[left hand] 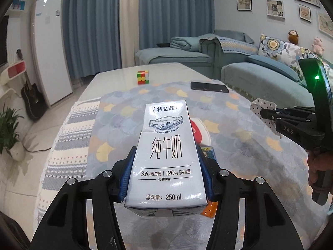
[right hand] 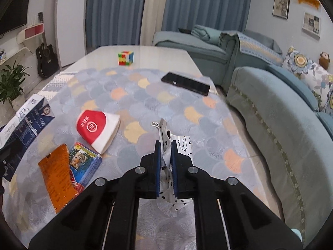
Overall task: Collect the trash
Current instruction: 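Carry the carton and napkin over the blue basket and open both grippers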
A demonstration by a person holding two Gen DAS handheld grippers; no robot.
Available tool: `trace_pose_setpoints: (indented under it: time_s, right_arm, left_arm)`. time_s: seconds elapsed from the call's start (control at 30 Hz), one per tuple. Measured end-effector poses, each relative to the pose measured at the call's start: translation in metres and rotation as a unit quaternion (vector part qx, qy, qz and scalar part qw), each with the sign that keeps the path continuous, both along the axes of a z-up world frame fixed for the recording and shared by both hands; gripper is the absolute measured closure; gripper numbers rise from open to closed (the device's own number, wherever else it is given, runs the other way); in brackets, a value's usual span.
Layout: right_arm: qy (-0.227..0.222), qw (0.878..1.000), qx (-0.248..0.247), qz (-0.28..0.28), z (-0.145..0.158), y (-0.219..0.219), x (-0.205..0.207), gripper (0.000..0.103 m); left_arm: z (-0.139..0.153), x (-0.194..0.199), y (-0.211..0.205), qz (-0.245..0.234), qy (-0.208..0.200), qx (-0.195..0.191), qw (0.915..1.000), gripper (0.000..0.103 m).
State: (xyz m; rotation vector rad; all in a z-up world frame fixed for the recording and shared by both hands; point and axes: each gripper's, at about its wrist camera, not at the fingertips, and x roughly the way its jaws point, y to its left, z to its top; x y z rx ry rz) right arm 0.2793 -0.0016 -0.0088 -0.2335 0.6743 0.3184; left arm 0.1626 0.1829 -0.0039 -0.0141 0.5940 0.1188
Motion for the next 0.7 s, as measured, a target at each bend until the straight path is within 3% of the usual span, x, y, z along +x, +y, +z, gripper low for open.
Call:
trace_pose_setpoints:
  time_s: [0.7]
  right_arm:
    - [-0.041,0.998,0.035,0.01,0.043,-0.022,-0.035,0.096]
  left_arm:
    - [0.028,-0.023,-0.025,-0.035,-0.047,0.015,0.9982,0.052]
